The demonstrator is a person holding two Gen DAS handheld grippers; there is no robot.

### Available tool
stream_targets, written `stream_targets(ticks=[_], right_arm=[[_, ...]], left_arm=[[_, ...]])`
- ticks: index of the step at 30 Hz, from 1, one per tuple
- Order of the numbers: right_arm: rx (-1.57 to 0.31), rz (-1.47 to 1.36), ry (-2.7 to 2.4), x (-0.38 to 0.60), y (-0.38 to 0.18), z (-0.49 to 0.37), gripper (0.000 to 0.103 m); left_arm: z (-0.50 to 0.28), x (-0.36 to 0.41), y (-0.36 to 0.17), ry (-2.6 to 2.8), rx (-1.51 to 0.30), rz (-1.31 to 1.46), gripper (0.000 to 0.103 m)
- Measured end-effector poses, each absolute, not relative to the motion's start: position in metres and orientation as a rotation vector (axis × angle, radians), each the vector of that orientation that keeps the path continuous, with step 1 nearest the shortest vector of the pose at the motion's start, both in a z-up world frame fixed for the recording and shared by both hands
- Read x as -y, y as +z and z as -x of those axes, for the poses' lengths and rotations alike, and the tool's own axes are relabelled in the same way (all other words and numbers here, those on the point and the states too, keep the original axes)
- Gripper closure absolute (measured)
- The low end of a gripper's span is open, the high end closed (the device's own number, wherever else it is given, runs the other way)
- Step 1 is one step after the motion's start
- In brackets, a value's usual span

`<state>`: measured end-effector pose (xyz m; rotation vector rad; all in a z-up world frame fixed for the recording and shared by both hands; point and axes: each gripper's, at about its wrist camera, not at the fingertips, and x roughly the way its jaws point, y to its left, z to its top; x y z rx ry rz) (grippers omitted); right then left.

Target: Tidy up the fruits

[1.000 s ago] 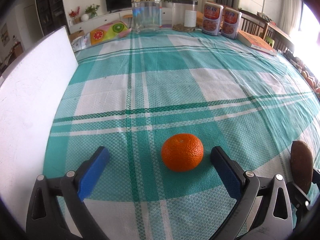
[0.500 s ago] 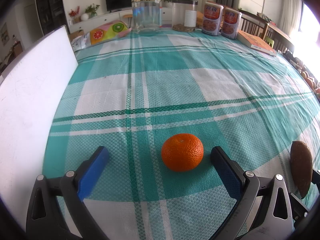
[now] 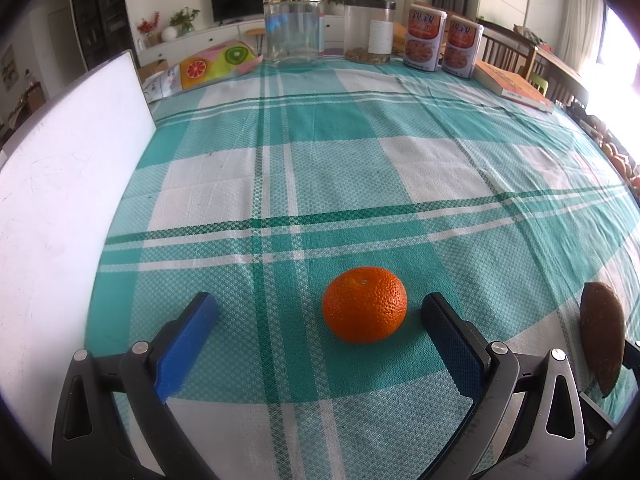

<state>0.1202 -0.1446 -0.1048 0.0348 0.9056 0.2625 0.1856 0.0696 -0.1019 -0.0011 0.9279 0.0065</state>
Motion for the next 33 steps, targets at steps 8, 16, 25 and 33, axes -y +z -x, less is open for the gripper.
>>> stream_targets(ticks=[8, 16, 25, 33], right_arm=[[-0.906, -0.032, 0.267, 0.142, -0.105, -0.119, 0.013], [-0.906, -0.032, 0.268, 0.142, -0.105, -0.119, 0.012], [-0.894, -0.449, 0.279, 0.216, -0.098, -0.118, 0.013], [-1.036, -0.274, 0.350, 0.180, -0.083, -0.151, 0.024]], left_arm=[[-0.186, -0.070, -0.102, 0.006, -0.928, 0.001, 0.001], [-0.186, -0.069, -0.102, 0.006, -0.928, 0.001, 0.000], [-0.172, -0.088, -0.084, -0.133, -0.967, 0.162, 0.003], [-0.183, -0.054, -0.088, -0.115, -0.988, -0.022, 0.049]])
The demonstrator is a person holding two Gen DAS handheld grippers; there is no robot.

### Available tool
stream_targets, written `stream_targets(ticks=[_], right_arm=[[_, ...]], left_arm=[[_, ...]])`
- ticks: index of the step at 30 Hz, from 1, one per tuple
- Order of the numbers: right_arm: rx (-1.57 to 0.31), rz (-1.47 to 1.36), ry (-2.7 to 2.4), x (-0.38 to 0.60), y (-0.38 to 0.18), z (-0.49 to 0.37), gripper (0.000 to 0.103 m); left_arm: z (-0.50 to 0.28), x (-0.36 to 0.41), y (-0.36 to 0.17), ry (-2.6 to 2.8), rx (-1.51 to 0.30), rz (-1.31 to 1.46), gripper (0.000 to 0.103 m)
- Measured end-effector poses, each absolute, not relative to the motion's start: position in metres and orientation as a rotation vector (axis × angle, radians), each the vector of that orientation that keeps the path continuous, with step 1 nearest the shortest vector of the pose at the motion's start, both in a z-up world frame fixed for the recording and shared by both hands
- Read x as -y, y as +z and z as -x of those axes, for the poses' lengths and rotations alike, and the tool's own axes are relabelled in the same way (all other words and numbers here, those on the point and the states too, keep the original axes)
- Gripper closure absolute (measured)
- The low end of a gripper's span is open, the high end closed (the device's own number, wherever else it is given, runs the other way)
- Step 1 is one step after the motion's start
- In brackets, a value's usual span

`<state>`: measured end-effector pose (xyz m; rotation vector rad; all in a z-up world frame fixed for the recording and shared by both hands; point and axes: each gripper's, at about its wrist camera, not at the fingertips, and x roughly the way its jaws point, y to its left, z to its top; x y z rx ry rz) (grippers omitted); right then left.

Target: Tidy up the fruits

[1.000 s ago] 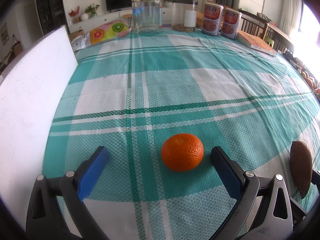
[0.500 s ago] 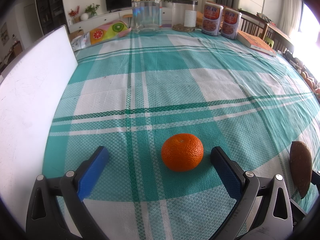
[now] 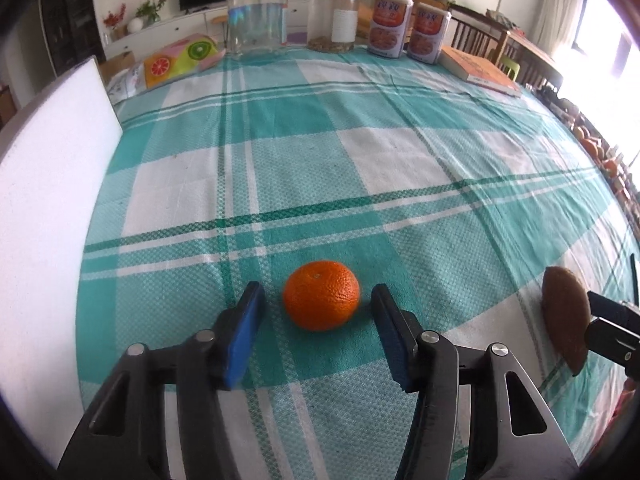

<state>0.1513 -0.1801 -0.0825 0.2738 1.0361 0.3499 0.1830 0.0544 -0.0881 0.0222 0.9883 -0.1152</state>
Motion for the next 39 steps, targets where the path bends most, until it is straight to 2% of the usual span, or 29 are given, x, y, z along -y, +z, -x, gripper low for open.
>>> stream_targets(ticks=[1, 2, 3, 4, 5, 8, 12, 19, 24, 30, 32, 33, 34, 35, 36, 37, 38, 39], right_arm=[[-1.060, -0.246, 0.345, 0.174, -0.084, -0.156, 0.032], [-1.096, -0.205, 0.333, 0.168, -0.088, -0.161, 0.040], [-1.139, -0.172, 0.321, 0.164, -0.095, -0.165, 0.047], [-1.124, -0.128, 0.296, 0.161, -0.094, -0.164, 0.058], [-1.134, -0.101, 0.287, 0.158, -0.093, -0.164, 0.063], [-1.124, -0.173, 0.299, 0.164, -0.085, -0.156, 0.063], [-1.064, -0.325, 0.412, 0.157, -0.047, -0.139, 0.063], [-0.968, -0.339, 0.708, 0.052, 0.038, -0.122, 0.063], [-1.001, -0.271, 0.897, -0.052, 0.060, -0.105, 0.063], [-1.069, -0.058, 0.992, -0.164, 0.035, -0.069, 0.062], [-1.051, 0.042, 0.953, -0.192, 0.023, -0.070, 0.062], [-1.053, 0.077, 0.937, -0.199, 0.015, -0.072, 0.062], [-1.068, 0.089, 0.925, -0.205, 0.009, -0.075, 0.060], [-1.084, 0.075, 0.922, -0.207, 0.006, -0.079, 0.055], [-1.088, 0.054, 0.920, -0.204, 0.008, -0.082, 0.051], [-1.070, 0.037, 0.918, -0.199, 0.013, -0.082, 0.036], [-1.038, 0.028, 0.910, -0.193, 0.021, -0.081, 0.021], [-1.007, 0.029, 0.893, -0.187, 0.030, -0.080, 0.016]], left_arm=[[-0.181, -0.052, -0.088, -0.122, -0.984, -0.029, 0.063], [-0.180, -0.051, -0.087, -0.123, -0.978, -0.023, 0.069], [-0.179, -0.052, -0.085, -0.121, -0.975, -0.013, 0.069], [-0.176, -0.053, -0.082, -0.122, -0.970, 0.003, 0.069], [-0.172, -0.055, -0.077, -0.132, -0.960, 0.022, 0.070], [-0.145, -0.062, -0.047, -0.206, -0.932, 0.125, 0.070], [-0.085, -0.080, 0.008, -0.363, -0.887, 0.262, 0.070], [-0.004, -0.170, 0.089, -0.267, -0.742, 0.301, 0.070], [0.010, -0.257, 0.076, 0.040, -0.725, 0.285, 0.069], [0.011, -0.297, 0.018, 0.225, -0.849, 0.249, 0.067], [0.006, -0.302, 0.003, 0.256, -0.885, 0.246, 0.065], [0.006, -0.304, 0.000, 0.275, -0.890, 0.240, 0.059], [0.007, -0.304, -0.002, 0.291, -0.891, 0.237, 0.047], [0.008, -0.303, -0.002, 0.302, -0.884, 0.238, 0.040], [0.011, -0.304, 0.001, 0.308, -0.861, 0.240, 0.027], [0.014, -0.302, 0.006, 0.320, -0.826, 0.232, 0.018], [0.019, -0.299, 0.012, 0.347, -0.787, 0.211, 0.015], [0.023, -0.298, 0.017, 0.381, -0.745, 0.185, 0.008]])
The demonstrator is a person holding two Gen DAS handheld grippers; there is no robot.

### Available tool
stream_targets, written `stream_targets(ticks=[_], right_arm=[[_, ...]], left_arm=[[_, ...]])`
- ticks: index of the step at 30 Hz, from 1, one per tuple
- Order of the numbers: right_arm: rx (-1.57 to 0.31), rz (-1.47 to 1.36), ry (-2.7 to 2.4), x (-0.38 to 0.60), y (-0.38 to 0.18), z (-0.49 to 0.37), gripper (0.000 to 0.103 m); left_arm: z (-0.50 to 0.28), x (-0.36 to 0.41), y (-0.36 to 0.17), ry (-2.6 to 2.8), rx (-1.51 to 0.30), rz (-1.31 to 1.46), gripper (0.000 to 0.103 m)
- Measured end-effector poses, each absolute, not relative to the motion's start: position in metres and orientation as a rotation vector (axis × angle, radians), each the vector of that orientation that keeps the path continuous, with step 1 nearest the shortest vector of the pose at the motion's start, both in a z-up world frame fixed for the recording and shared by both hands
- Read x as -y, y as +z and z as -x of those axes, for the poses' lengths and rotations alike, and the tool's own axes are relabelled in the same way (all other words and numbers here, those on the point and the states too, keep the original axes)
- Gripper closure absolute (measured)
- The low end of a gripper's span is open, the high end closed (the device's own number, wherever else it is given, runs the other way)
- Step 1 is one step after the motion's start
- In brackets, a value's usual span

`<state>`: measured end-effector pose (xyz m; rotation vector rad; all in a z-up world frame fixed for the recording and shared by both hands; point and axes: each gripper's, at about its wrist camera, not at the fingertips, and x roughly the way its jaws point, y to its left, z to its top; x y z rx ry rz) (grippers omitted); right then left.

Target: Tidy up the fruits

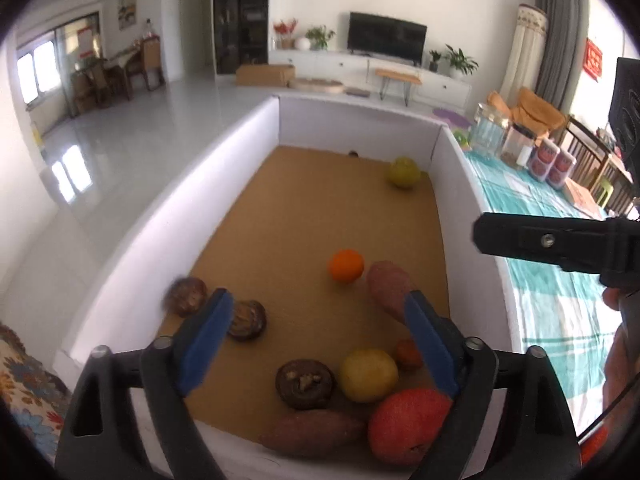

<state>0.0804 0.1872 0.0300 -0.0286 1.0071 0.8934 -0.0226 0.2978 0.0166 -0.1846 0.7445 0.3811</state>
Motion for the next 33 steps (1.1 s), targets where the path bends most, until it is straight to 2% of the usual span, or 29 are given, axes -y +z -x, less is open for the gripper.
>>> stream_targets(ticks=[2, 5, 13, 20, 33], right_arm=[[-0.960, 0.035, 0.859, -0.175, 0.046, -0.079, 0.009], [-0.914, 0.045, 0.824, -0.158, 0.063, -0.068, 0.001], [-0.869, 0.133, 0.764, -0.144, 0.074, -0.038, 0.000], [-0.871, 0.196, 0.733, -0.151, 0.068, -0.031, 0.000], [-0.901, 0.246, 0.746, -0.172, 0.054, -0.018, 0.000]], left_arm=[[0.029, -0.291, 0.029, 0.448, -0.670, 0.143, 0.004], [0.024, -0.286, 0.041, 0.511, -0.714, 0.114, 0.001], [0.029, -0.277, 0.054, 0.648, -0.701, 0.049, 0.001], [0.034, -0.291, 0.050, 0.653, -0.813, 0.097, 0.001], [0.043, -0.296, 0.045, 0.638, -0.808, 0.098, 0.001]])
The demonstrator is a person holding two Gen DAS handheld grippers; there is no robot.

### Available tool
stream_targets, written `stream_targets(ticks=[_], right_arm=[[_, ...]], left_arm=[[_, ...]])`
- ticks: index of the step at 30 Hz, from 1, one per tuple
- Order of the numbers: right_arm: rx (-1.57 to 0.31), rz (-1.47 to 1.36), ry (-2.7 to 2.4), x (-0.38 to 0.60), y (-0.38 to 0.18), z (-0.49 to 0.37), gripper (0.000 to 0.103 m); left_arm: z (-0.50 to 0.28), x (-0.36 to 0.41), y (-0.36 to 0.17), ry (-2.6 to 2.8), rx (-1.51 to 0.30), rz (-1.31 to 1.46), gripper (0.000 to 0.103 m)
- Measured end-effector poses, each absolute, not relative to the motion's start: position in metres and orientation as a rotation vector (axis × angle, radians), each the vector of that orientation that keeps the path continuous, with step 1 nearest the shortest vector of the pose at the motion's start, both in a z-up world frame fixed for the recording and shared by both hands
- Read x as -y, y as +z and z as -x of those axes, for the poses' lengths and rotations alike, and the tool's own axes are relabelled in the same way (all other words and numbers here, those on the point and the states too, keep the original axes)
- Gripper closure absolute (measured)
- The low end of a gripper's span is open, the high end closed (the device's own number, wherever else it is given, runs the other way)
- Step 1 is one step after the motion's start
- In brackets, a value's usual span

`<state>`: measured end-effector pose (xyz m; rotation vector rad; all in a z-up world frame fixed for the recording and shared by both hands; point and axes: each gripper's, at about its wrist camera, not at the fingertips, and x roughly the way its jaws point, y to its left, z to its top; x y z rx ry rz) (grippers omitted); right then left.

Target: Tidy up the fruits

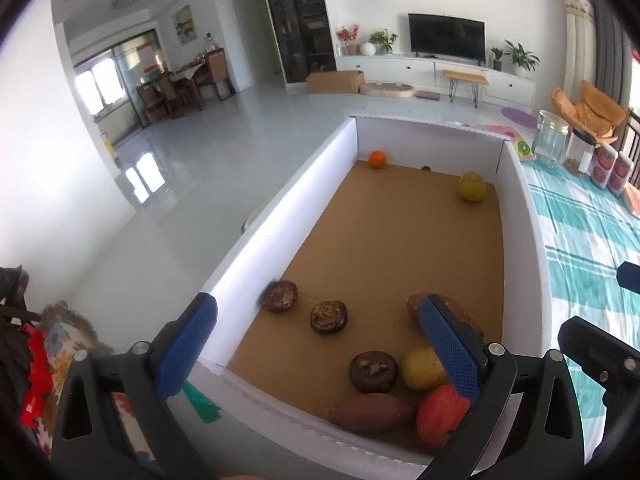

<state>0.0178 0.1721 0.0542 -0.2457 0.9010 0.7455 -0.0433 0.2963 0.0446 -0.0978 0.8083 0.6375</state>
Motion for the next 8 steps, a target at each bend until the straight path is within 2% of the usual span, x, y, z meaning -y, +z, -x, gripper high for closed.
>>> stream_targets(ticks=[8], right_arm=[[-0.914, 0.227, 0.756, -0.1750, 0.0507, -0.0169, 0.000]], left_arm=[[0.0470, -0.2890, 0.0443, 0.580, -0.815, 0.089, 0.001]])
